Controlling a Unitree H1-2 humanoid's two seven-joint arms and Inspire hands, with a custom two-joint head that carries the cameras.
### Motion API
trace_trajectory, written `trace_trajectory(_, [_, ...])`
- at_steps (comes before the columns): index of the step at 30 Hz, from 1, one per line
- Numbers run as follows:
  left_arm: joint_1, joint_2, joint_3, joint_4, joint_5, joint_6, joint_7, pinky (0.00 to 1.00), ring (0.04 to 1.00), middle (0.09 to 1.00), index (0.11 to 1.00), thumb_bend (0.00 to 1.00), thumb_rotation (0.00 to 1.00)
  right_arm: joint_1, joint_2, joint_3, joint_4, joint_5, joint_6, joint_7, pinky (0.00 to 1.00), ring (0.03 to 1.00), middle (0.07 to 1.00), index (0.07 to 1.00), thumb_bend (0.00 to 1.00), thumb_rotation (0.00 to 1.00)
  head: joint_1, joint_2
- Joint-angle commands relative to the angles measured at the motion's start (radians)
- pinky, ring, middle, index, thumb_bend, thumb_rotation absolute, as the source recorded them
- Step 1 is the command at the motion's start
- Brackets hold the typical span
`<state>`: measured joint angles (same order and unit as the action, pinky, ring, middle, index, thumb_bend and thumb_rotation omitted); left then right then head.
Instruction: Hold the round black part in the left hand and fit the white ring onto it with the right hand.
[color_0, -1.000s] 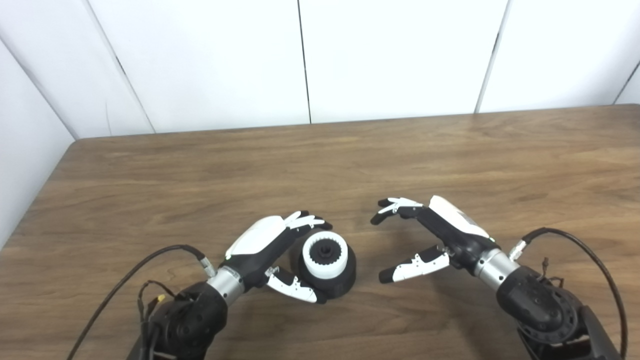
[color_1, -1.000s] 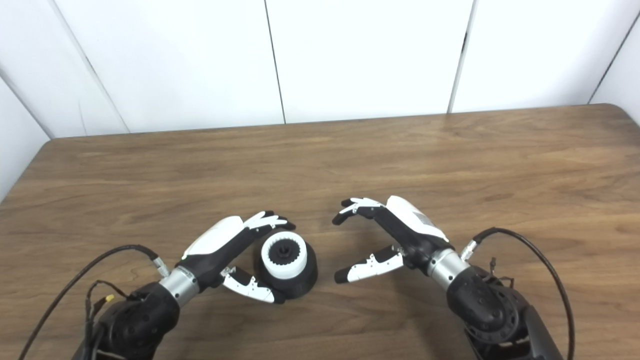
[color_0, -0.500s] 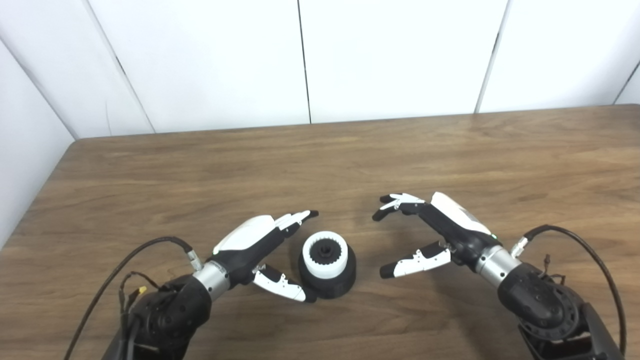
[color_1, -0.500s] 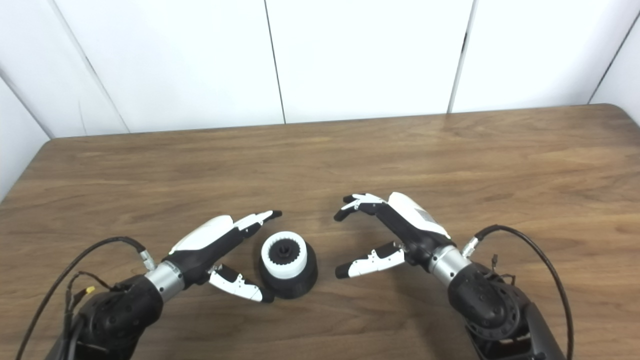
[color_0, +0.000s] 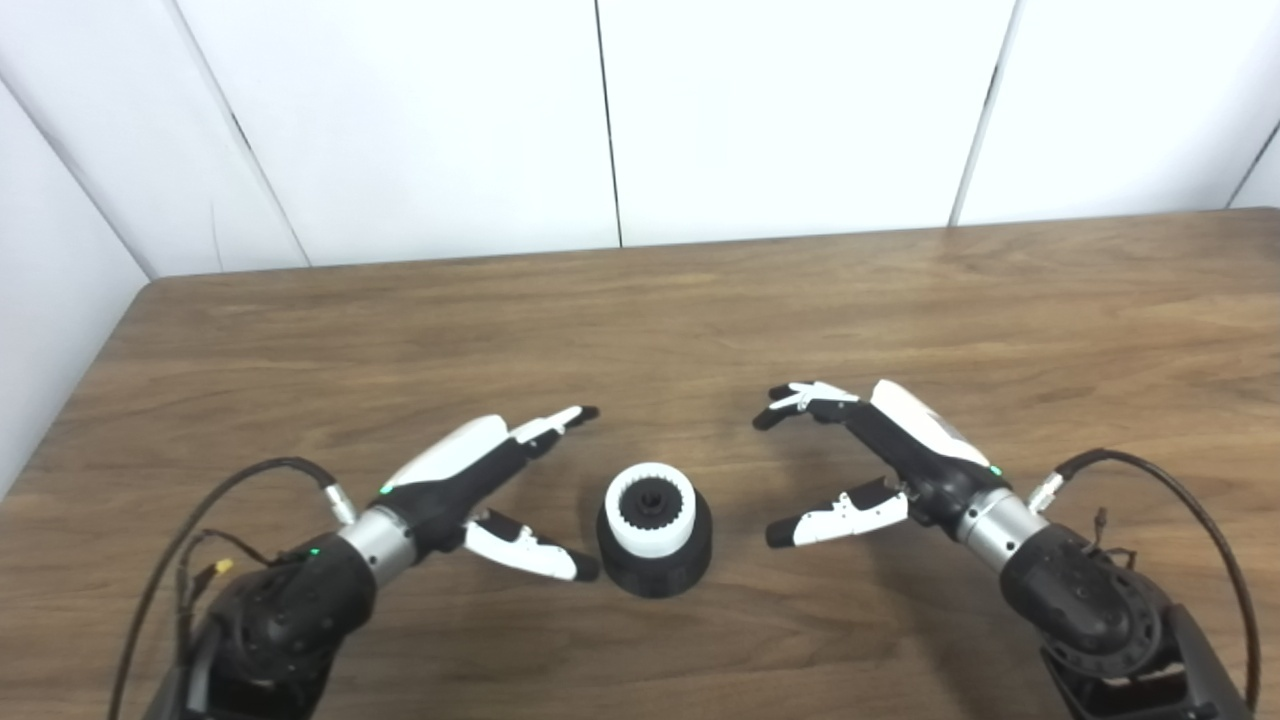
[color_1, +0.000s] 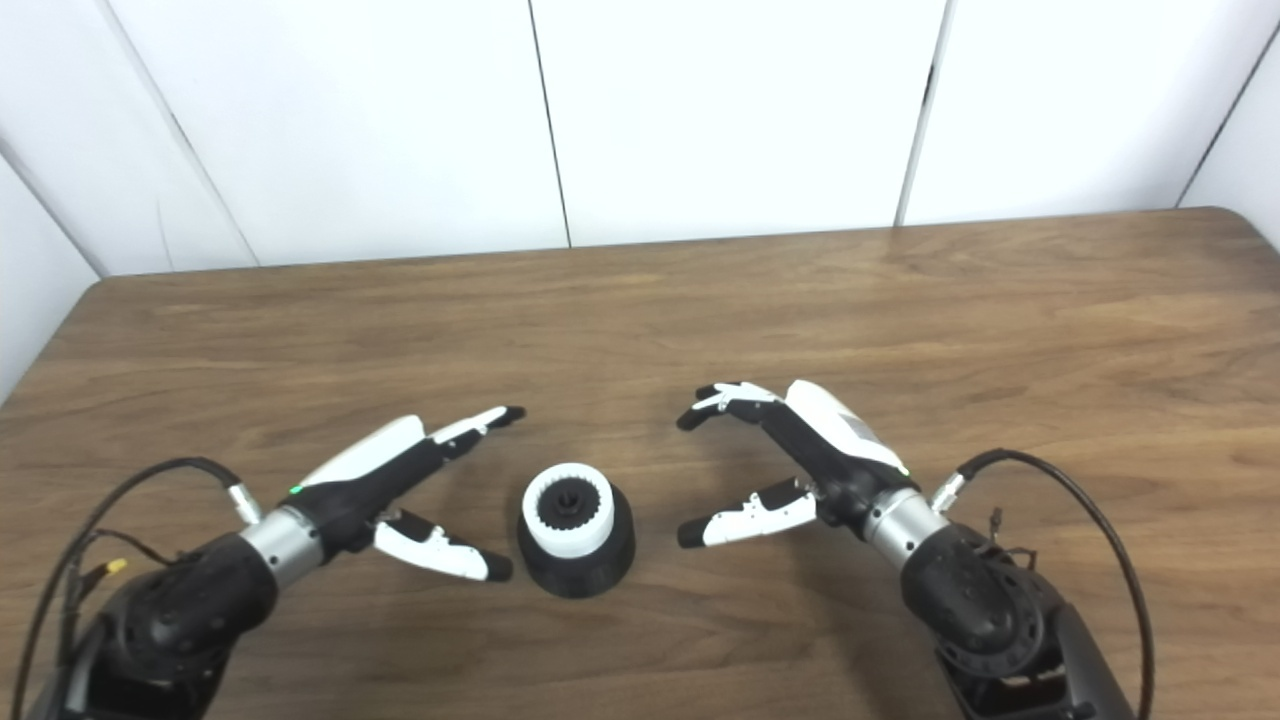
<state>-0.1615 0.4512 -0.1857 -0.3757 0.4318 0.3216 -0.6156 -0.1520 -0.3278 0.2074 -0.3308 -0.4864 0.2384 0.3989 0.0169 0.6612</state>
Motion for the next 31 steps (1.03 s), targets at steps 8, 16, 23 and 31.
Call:
trace_trajectory(8, [0.049, -0.067, 0.179, -0.018, -0.135, -0.031, 0.183, 0.89, 0.998, 1.0, 1.0, 1.0, 0.54, -0.003, 0.001, -0.076, 0.002, 0.084, -0.042, -0.062, 0.89, 0.95, 0.938, 0.881, 0.99, 0.55, -0.006, -0.011])
trace_trajectory(16, [0.098, -0.223, 0.281, 0.032, -0.182, -0.085, 0.403, 0.89, 0.935, 0.954, 0.976, 0.81, 0.69, 0.011, 0.009, -0.1, 0.021, 0.077, -0.045, -0.12, 0.87, 0.938, 0.961, 0.931, 0.83, 0.66, 0.012, -0.021])
trace_trajectory(23, [0.119, -0.344, 0.379, 0.042, -0.352, -0.068, 0.485, 0.97, 0.95, 0.968, 0.983, 0.5, 0.98, 0.034, 0.078, -0.159, 0.041, 0.169, -0.025, -0.179, 0.9, 0.944, 0.968, 0.933, 0.59, 0.83, 0.008, -0.024])
trace_trajectory(31, [0.151, -0.398, 0.406, 0.057, -0.465, -0.102, 0.529, 1.0, 0.994, 1.0, 1.0, 0.43, 1.0, 0.062, 0.164, -0.234, 0.042, 0.331, 0.015, -0.2, 0.87, 0.954, 0.983, 0.958, 0.44, 1.0, -0.01, -0.029])
